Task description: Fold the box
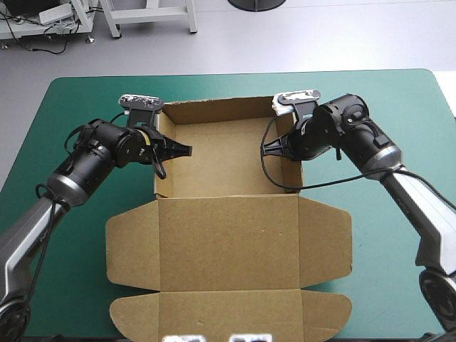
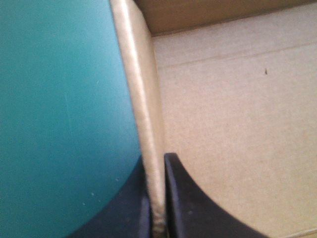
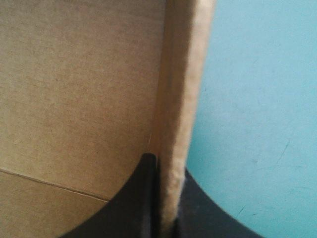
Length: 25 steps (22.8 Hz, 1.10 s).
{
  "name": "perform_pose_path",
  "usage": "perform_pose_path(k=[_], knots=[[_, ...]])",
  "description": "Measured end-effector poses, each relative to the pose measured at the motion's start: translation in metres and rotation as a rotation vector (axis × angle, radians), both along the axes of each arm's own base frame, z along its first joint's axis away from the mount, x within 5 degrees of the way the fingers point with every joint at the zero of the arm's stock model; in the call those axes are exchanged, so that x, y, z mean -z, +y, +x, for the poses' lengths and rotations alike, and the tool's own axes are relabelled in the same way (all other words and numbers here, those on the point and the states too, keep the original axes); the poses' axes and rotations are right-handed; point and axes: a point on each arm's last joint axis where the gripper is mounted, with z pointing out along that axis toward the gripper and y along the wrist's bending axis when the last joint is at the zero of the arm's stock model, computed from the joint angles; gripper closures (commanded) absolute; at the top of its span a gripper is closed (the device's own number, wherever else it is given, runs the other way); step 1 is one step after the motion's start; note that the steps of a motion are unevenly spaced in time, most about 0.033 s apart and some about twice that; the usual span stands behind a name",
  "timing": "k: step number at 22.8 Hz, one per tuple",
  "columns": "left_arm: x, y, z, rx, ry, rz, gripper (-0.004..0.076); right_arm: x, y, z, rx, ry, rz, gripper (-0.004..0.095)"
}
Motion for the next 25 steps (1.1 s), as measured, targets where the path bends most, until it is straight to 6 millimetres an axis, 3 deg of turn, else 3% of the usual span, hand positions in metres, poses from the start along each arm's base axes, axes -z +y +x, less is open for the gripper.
perform_pose_path(k=[4, 10, 17, 20, 25], knots=[[0.016, -0.005, 0.01, -0.003, 0.131, 0.052, 0.0729, 0.015, 0.003, 0.001, -0.006, 0.104, -0.026, 0.091], [0.026, -0.007, 0.012, 0.012, 0.203, 0.084, 0.0729, 0.036, 0.008, 0.007, -0.008, 0.194, -0.06, 0.0912], [0.066, -0.015, 0.03, 0.044, 0.313, 0.153, 0.0729, 0.075, 0.017, 0.022, -0.023, 0.295, -0.108, 0.0914], [0.078, -0.019, 0.034, 0.055, 0.356, 0.161, 0.0729, 0.083, 0.019, 0.025, -0.029, 0.316, -0.119, 0.0914], [0.079, -0.019, 0.035, 0.071, 0.368, 0.164, 0.0729, 0.083, 0.02, 0.025, -0.035, 0.318, -0.115, 0.0913]])
